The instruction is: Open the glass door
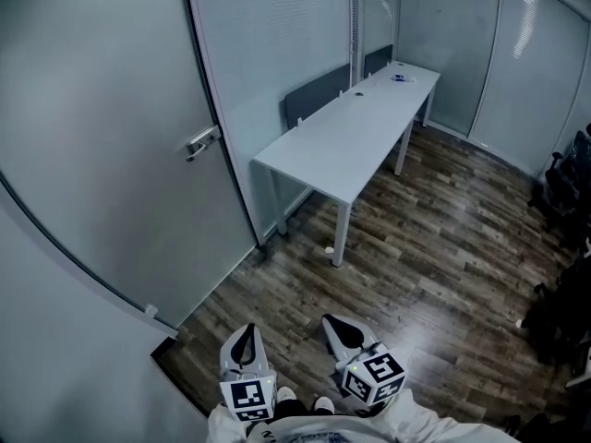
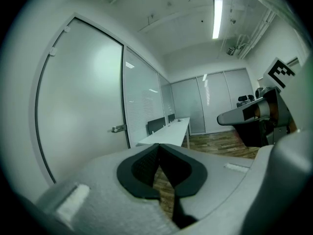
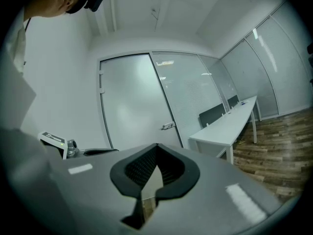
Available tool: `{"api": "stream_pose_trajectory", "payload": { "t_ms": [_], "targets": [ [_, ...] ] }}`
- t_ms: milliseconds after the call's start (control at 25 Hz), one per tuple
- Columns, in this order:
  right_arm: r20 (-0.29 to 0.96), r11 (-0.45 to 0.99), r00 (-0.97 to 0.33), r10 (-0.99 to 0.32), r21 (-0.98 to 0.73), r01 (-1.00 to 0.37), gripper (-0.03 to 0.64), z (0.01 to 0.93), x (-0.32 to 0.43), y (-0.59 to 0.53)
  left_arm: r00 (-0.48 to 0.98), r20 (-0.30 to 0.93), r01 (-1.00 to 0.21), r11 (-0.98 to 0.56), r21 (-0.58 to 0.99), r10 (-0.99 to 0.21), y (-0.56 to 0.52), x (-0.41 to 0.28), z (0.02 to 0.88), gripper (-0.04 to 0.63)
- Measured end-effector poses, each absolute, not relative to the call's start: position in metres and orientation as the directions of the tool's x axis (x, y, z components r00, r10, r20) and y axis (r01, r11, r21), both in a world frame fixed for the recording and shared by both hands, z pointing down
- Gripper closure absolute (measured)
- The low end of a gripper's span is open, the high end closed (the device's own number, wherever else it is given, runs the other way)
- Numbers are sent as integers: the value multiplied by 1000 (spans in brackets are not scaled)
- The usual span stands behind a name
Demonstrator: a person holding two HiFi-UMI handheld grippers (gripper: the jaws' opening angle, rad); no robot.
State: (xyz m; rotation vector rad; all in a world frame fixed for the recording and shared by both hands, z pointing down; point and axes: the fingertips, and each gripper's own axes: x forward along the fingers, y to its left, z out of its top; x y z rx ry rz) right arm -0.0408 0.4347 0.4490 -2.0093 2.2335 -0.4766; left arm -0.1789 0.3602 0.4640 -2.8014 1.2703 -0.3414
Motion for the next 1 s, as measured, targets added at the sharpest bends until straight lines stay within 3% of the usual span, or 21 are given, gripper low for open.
{"api": "stream_pose_trajectory", "payload": {
  "t_ms": [440,1000],
  "targets": [
    [155,96,-142,-978,-272,-958,612,459,-32,391,631,181,-750,-653,-107,-755,313,-164,476,594],
    [188,106,-159,-969,-266,-958,612,460,-23,215,645,193,-742,-666,-71,-740,139,-141,480,594]
  ]
}}
